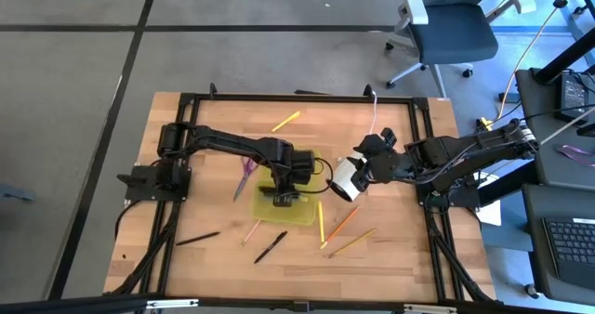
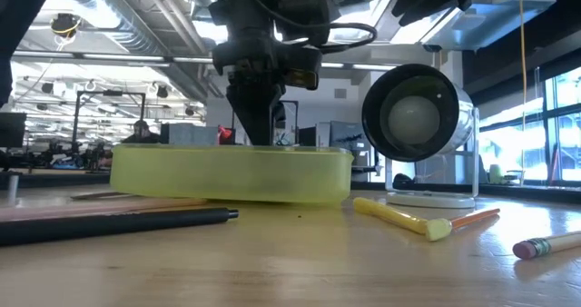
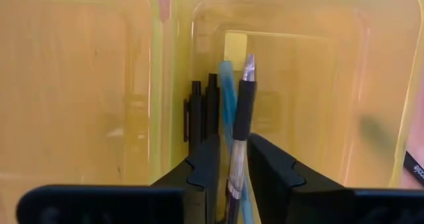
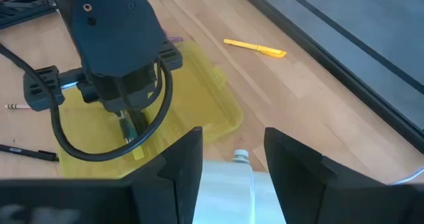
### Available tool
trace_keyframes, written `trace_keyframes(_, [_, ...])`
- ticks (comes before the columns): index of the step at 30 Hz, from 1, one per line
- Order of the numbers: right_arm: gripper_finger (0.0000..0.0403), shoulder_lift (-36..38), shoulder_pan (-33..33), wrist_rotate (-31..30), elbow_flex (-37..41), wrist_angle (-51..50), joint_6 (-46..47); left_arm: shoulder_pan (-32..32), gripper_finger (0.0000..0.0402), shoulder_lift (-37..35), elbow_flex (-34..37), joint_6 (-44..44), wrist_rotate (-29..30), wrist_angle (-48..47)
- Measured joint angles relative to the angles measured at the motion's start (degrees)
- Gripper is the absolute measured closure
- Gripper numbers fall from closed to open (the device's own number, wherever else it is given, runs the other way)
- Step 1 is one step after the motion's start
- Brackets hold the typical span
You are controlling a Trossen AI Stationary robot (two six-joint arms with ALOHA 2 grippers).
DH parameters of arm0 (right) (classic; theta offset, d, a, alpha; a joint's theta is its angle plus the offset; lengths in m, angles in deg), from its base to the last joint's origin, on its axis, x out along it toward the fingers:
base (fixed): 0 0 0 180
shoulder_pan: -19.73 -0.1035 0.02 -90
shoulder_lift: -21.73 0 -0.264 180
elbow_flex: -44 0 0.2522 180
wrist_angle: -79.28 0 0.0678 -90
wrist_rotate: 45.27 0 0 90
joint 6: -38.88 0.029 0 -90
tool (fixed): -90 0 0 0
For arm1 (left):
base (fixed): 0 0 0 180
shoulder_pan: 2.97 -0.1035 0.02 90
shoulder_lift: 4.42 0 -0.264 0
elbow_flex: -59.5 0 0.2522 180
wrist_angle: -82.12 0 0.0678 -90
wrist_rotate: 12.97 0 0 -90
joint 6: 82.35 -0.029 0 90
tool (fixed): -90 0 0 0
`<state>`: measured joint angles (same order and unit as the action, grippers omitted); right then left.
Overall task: Pick & place school supplies into a supply box
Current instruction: Put the black pen into the yellow supply box
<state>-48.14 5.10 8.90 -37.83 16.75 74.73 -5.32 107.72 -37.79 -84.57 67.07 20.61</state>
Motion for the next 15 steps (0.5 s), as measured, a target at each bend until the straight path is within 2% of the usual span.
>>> trace_keyframes(4, [0.0237,0.0,0.0,0.0,0.0,-0.3,0.0,0.0,0.0316,-0.1,0.0,0.0,2.2,-0.6])
trace_keyframes(9, [0.0237,0.0,0.0,0.0,0.0,-0.5,-0.1,0.2,0.0285,-4.4,0.0,-1.4,8.0,-7.9])
trace_keyframes(15, [0.0237,0.0,0.0,0.0,0.0,-0.9,0.0,1.6,0.0267,-13.1,0.9,1.7,7.0,-13.6])
